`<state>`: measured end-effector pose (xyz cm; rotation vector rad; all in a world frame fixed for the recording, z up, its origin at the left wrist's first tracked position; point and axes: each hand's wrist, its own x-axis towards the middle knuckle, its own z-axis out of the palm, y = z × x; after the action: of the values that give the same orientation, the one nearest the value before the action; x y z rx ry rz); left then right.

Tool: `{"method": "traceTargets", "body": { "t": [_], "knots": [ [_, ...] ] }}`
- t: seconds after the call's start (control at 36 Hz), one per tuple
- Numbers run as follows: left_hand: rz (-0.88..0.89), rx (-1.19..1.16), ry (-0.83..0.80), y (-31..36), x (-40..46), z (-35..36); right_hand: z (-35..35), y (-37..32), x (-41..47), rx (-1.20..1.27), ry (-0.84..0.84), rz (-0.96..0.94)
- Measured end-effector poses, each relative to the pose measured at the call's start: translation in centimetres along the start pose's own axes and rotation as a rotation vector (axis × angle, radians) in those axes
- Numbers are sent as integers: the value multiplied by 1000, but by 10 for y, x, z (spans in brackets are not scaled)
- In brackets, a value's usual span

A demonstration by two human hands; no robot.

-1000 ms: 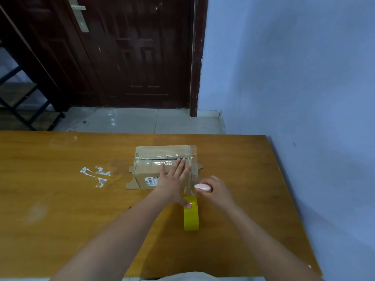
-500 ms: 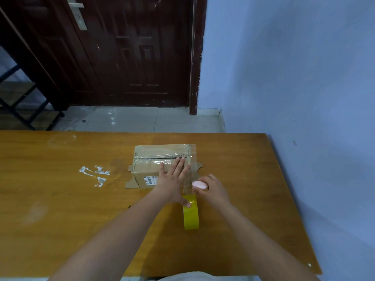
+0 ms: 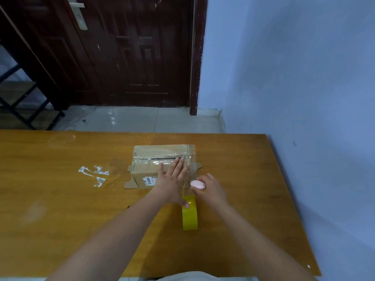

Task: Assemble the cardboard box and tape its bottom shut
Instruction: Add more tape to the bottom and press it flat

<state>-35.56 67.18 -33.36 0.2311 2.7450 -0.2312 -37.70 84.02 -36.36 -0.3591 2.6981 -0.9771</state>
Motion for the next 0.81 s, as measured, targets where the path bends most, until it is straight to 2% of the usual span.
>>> {"method": "traceTargets", "body": {
  "t": [0.81],
  "knots": [
    [5,33,11,1,-3,-3,6,-3,1,-78,60,46]
  ]
}}
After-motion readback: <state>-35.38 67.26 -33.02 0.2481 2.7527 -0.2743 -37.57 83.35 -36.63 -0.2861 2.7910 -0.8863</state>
